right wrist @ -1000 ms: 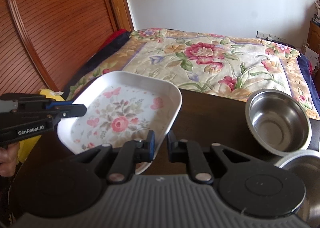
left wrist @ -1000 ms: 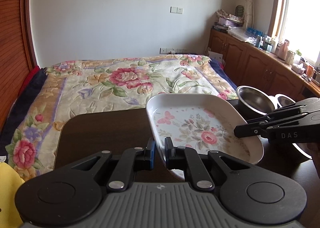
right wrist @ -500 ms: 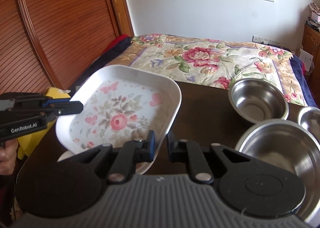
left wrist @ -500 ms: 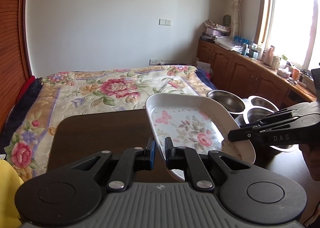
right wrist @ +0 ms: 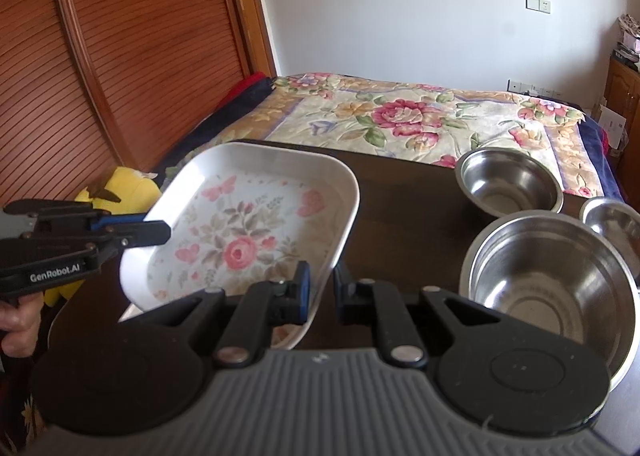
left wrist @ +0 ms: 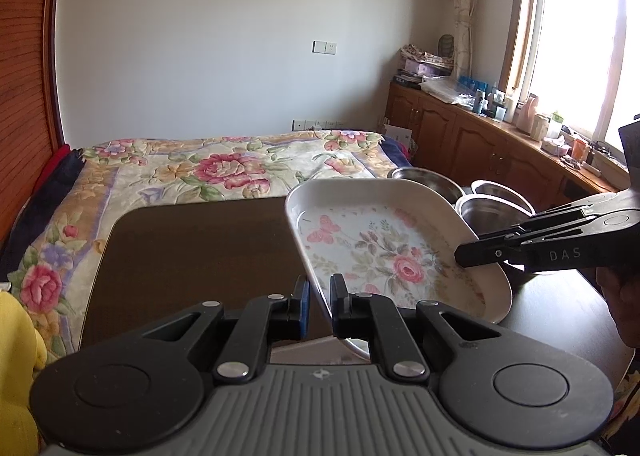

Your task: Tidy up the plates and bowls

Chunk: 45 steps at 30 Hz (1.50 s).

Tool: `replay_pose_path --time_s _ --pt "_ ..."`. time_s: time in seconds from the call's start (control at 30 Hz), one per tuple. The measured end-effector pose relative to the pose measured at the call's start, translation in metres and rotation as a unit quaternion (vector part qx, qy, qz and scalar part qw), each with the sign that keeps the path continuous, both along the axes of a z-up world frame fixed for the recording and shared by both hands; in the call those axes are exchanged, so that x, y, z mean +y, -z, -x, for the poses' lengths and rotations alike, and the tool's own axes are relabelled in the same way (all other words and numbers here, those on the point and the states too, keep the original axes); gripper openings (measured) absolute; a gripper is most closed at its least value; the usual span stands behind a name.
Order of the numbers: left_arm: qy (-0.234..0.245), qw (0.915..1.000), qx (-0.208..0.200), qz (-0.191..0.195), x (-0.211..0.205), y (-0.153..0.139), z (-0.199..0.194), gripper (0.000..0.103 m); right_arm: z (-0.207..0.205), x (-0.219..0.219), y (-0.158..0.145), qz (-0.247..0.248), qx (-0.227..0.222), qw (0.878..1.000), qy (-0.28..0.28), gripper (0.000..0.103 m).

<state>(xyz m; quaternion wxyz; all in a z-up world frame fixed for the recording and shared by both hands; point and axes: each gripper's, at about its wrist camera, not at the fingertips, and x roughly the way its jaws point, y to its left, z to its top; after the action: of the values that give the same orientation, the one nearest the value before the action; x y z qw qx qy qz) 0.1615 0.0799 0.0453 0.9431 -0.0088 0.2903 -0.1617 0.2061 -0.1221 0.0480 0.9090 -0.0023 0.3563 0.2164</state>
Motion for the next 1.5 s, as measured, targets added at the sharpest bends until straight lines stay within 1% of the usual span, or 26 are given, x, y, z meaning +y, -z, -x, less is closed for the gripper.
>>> replay_pose_path --time_s 0.13,0.27,0.57,0.77,0.97,1.17,1.33,1.5 --pt "-0.004 1.0000 0.007 0.005 0.003 0.009 0.009 0.011 0.006 0.001 0.007 0.000 0.009 1.000 -0.008 0.014" --pt "-0.008 0.9999 0.010 0.007 0.007 0.010 0.016 0.011 0.010 0.004 0.008 -0.002 0.013 1.000 -0.016 0.014" --pt "-0.018 0.9997 0.014 0.007 0.016 0.015 0.029 0.011 0.022 0.009 0.011 -0.001 0.009 0.999 -0.036 0.014" --pt "-0.024 0.9995 0.012 0.017 0.020 0.018 0.044 0.011 0.029 0.010 0.014 -0.001 0.012 0.999 -0.049 0.015" --pt "-0.031 0.9989 0.020 0.027 0.026 0.026 0.050 0.011 0.034 0.014 0.019 0.007 0.013 0.998 -0.064 0.015" --pt "-0.040 0.9987 0.022 0.023 0.027 0.027 0.059 0.011 0.035 0.018 0.019 0.010 0.013 0.997 -0.080 0.015" --pt "-0.038 0.9986 0.033 0.018 0.031 0.033 0.060 0.011 0.035 0.017 0.021 0.006 0.019 0.996 -0.088 0.015" --pt "-0.037 0.9985 0.037 0.015 0.032 0.036 0.062 0.011 0.038 0.021 0.023 0.014 0.015 0.995 -0.094 0.015"
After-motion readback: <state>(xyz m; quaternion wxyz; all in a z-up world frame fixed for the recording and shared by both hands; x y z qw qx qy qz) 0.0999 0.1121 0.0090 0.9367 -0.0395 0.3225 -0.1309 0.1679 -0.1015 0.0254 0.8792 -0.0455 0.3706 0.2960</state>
